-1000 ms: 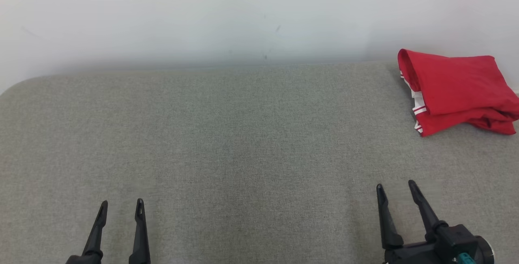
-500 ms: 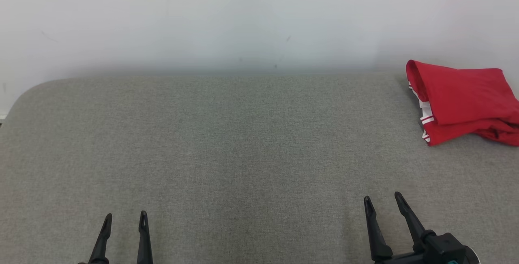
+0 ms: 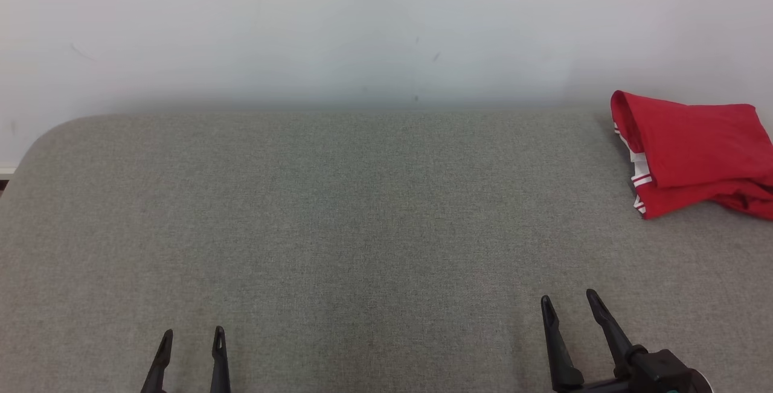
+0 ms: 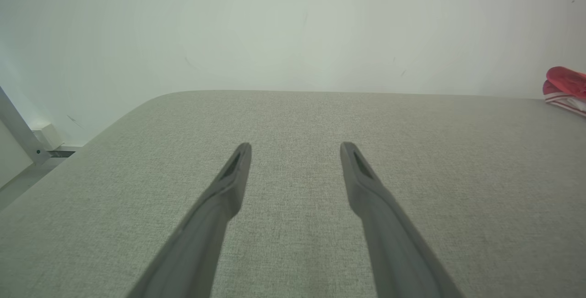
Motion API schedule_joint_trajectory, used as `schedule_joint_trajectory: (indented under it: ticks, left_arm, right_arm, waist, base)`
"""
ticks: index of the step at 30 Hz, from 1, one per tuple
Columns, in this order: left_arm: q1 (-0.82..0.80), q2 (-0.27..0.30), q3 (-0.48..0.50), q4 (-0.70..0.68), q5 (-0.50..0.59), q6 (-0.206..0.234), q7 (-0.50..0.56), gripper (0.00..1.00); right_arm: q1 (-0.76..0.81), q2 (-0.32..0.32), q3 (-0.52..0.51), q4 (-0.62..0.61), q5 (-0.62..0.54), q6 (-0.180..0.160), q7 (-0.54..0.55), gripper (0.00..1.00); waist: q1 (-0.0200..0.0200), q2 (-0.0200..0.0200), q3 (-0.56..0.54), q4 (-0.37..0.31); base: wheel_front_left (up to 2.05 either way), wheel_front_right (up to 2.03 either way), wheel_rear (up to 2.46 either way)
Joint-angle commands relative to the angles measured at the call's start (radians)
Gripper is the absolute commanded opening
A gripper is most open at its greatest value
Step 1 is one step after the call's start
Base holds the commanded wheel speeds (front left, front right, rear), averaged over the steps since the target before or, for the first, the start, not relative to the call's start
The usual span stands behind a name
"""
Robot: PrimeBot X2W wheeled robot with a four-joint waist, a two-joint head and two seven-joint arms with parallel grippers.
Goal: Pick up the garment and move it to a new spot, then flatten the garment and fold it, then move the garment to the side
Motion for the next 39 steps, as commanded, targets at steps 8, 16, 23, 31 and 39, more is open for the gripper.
schedule_joint_trajectory:
  ticks: [8, 16, 23, 31, 39]
  left_arm:
    - [-0.004, -0.002, 0.003, 0.008, 0.008, -0.003, -0.002, 1.00]
    - [0.004, -0.002, -0.002, 0.049, -0.010, -0.005, 0.006, 0.00]
    - [-0.006, -0.002, 0.001, 0.047, -0.139, -0.010, 0.032, 0.00]
    - [-0.009, -0.002, -0.003, 0.032, -0.295, -0.017, 0.055, 0.00]
    - [-0.015, -0.001, -0.004, 0.022, -0.438, -0.023, 0.079, 0.00]
  right_arm:
    - [-0.008, 0.003, -0.004, 0.006, -0.008, -0.003, 0.000, 1.00]
    - [0.015, 0.000, -0.001, 0.044, 0.008, 0.000, 0.001, 0.00]
    - [0.011, -0.011, -0.008, 0.035, 0.148, 0.000, 0.029, 0.00]
    - [0.001, -0.024, -0.018, 0.030, 0.317, 0.000, 0.066, 0.00]
    - [-0.006, -0.034, -0.029, 0.025, 0.470, 0.000, 0.100, 0.00]
  waist:
    - [0.0000, 0.0000, 0.000, -0.001]
    - [0.0000, 0.0000, 0.001, -0.003]
    - [0.0000, 0.0000, 0.000, -0.003]
    - [0.0000, 0.0000, -0.002, -0.003]
    - [0.0000, 0.0000, -0.003, -0.004]
  base:
    - [0.00, 0.00, 0.00]
    - [0.00, 0.00, 0.00]
    - [0.00, 0.00, 0.00]
    - [0.00, 0.00, 0.00]
    - [0.00, 0.00, 0.00]
